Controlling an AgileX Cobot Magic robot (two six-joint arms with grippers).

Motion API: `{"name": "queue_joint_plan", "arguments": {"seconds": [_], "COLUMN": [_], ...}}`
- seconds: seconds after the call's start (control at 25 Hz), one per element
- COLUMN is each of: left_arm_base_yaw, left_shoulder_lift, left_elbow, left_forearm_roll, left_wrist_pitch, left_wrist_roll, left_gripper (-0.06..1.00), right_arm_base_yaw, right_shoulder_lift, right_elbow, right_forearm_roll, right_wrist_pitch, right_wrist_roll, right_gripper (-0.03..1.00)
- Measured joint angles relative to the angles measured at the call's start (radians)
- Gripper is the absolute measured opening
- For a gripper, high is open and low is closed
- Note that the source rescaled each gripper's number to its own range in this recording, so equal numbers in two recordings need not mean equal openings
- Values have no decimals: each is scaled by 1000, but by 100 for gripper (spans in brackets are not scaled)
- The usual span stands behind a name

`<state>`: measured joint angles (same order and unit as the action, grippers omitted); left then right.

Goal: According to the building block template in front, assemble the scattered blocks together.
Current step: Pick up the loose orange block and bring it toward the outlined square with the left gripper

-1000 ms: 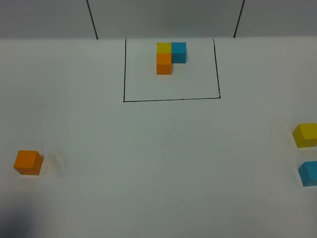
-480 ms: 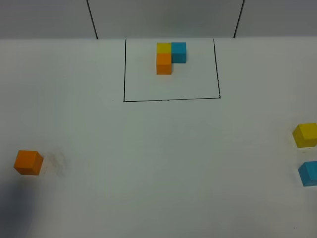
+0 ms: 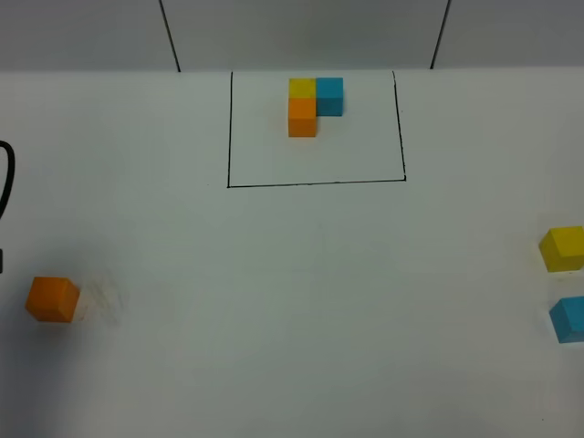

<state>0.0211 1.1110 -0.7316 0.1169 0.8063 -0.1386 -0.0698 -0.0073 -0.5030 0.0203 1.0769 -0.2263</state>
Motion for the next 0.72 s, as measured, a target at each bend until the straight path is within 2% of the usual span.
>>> {"name": "queue_joint_plan", "arguments": {"seconds": [0.32, 0.72], "left_arm_base_yaw": [0, 0], "left_shoulder_lift": [137, 315], "left_elbow": [138, 147], "left_forearm_roll": [-25, -91], "left_wrist_pitch": [-270, -444], "left_wrist_roll": [0, 51], "left_gripper": [97, 97], "right_arm_base_yaw": [0, 0], "right_shoulder_lift": [0, 0], "right_elbow": [0, 0], "right_forearm_roll": [0, 0], "right_wrist_pitch": [0, 0], "right_wrist_roll": [0, 0], "right_gripper": [1, 1]}}
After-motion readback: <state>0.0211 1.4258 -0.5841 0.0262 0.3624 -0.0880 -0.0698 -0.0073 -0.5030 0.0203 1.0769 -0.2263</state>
